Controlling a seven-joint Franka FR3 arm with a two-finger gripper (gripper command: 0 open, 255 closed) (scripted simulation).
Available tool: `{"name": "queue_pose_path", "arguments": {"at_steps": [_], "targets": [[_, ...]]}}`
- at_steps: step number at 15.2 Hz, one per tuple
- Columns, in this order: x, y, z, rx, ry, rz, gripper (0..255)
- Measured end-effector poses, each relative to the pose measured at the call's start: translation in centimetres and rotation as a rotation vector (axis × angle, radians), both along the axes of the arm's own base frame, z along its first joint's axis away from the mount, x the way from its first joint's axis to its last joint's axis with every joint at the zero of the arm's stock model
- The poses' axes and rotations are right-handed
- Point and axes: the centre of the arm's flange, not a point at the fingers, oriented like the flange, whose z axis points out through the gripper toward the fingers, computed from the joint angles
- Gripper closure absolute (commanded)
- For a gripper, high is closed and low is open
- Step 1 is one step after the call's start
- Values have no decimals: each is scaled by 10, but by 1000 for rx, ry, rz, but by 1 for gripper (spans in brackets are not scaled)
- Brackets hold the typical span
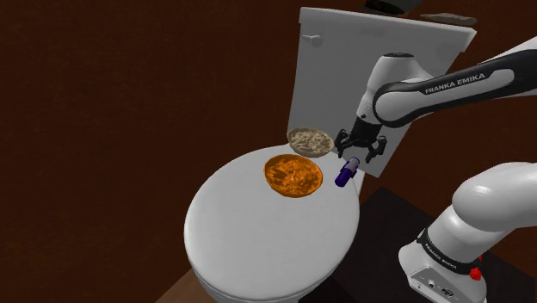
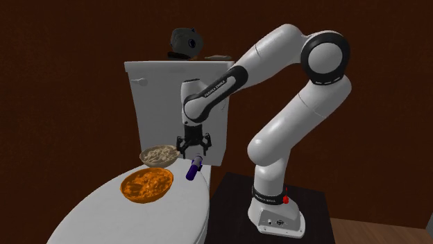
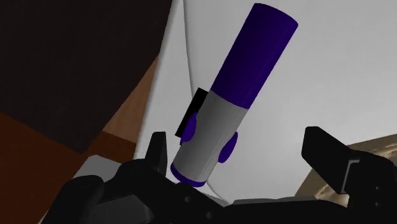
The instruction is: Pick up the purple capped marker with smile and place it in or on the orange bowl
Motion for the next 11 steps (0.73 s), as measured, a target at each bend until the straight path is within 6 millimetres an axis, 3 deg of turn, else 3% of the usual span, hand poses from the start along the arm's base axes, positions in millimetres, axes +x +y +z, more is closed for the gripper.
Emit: {"name": "queue_pose_path", "arguments": {"at_steps": [4, 11], "targets": [[0, 1, -31, -2, 8, -78, 0], [0, 0, -60, -2, 8, -84, 0]]}}
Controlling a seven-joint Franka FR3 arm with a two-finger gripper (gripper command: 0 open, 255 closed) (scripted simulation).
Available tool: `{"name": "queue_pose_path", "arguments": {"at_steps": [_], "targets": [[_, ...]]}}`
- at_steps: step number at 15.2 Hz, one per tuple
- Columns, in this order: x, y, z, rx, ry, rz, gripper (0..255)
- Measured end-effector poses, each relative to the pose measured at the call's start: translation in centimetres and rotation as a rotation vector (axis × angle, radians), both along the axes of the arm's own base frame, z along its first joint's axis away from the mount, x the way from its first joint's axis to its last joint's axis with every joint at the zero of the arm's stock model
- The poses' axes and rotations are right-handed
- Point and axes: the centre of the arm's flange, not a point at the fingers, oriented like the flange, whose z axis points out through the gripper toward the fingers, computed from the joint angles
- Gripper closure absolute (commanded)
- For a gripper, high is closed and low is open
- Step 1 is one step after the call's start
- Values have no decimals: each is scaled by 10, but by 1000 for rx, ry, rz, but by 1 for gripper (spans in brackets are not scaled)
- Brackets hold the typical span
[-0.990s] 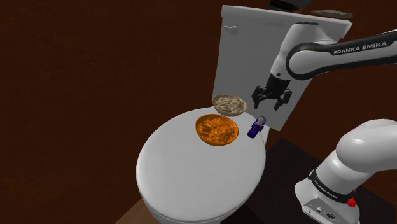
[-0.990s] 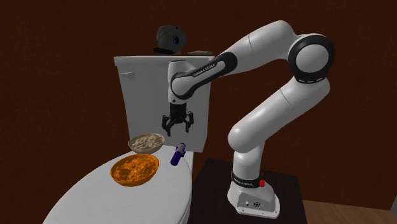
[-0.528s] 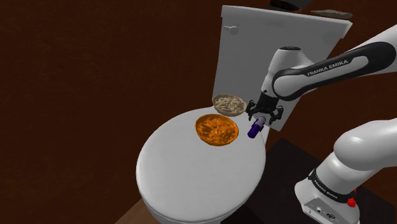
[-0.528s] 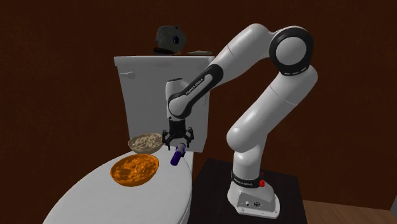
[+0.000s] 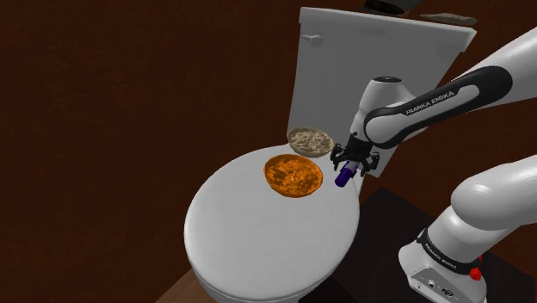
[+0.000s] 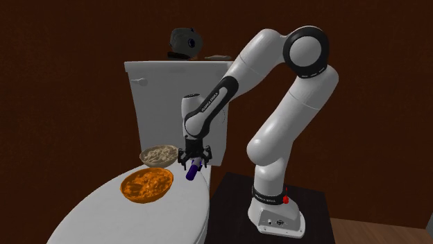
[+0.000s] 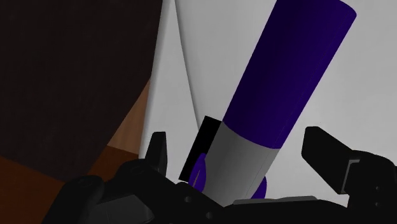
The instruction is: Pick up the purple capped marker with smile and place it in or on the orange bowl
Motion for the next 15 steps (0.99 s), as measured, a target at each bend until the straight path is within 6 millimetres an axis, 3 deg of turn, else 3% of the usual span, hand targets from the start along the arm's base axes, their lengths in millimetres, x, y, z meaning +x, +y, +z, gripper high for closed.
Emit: {"name": "queue_pose_path", "arguments": {"at_steps": [4, 5, 15], "targets": [[0, 0, -1, 0, 0, 0, 0], [0, 0, -1, 0, 0, 0, 255], [2, 0, 1, -1, -7, 0, 255]]}}
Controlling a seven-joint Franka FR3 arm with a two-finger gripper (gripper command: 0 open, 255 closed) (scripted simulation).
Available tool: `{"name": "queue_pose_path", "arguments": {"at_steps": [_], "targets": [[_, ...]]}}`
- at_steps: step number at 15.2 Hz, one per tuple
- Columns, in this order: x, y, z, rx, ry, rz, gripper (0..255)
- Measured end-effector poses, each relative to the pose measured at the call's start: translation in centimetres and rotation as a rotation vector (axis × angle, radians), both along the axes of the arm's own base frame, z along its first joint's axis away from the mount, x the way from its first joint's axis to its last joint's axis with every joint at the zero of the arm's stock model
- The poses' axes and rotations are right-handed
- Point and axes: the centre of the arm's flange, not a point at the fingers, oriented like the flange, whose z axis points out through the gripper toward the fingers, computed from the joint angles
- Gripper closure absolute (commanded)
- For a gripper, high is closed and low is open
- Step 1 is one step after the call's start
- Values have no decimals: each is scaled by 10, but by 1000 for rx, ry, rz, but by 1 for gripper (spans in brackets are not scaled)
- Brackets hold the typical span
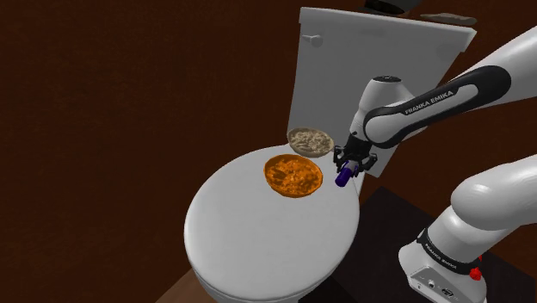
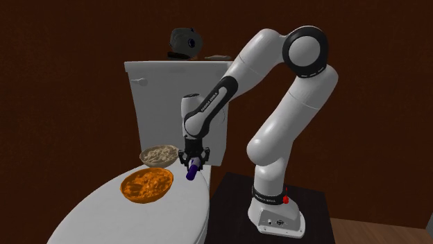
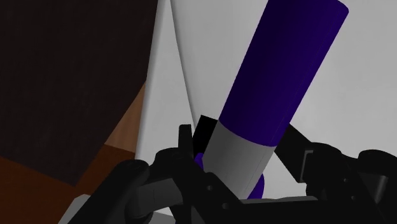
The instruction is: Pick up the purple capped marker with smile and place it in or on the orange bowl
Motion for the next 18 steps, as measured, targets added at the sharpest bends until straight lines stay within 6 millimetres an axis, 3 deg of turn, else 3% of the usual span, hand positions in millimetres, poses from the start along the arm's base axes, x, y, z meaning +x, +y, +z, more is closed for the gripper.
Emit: {"name": "queue_pose_path", "arguments": {"at_steps": [18], "targets": [[-2, 0, 88, 1, 7, 0, 255]]}}
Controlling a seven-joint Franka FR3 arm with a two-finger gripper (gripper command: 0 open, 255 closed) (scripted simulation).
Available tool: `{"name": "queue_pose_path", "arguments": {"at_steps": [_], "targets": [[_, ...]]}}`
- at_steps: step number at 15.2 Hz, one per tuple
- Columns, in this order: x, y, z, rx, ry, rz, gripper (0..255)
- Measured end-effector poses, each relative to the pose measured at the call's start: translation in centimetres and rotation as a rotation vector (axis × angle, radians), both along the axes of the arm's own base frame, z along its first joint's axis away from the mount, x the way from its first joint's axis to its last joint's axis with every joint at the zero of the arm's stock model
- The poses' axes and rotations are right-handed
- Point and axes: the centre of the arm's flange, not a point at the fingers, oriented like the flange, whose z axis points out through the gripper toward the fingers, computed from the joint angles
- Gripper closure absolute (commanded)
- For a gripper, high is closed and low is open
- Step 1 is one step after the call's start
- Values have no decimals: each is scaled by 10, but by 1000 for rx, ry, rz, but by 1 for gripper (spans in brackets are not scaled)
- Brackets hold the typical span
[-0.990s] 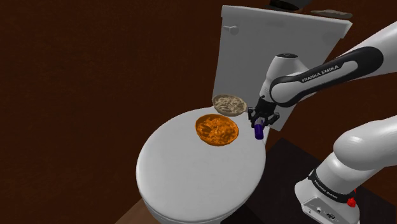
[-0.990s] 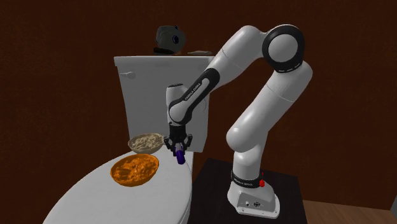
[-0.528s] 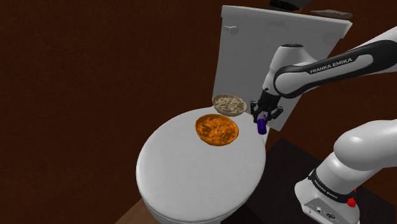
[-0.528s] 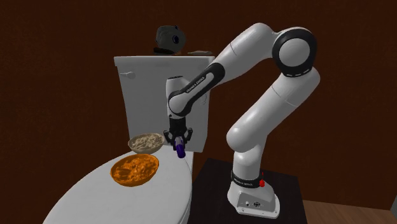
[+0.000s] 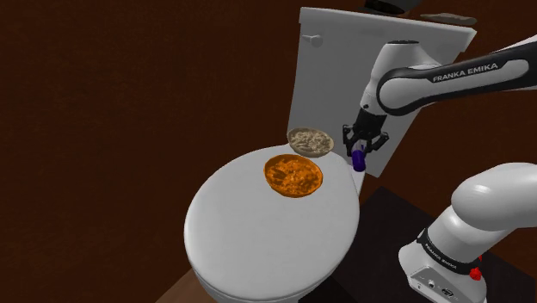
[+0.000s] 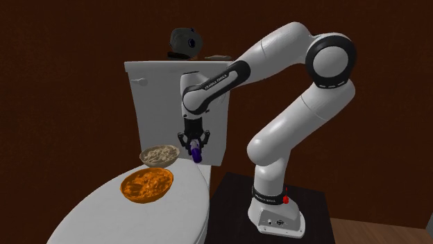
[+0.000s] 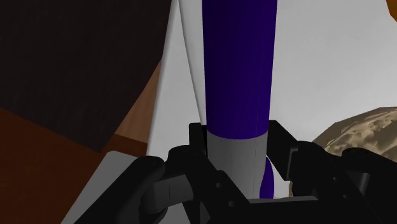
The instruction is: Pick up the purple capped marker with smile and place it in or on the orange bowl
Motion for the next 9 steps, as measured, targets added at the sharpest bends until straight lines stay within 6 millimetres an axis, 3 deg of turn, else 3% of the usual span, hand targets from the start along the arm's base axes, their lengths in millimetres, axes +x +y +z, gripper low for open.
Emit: {"name": "queue_pose_path", "arguments": {"at_steps": [9], "targets": [[0, 0, 47, 0, 0, 0, 255]]}}
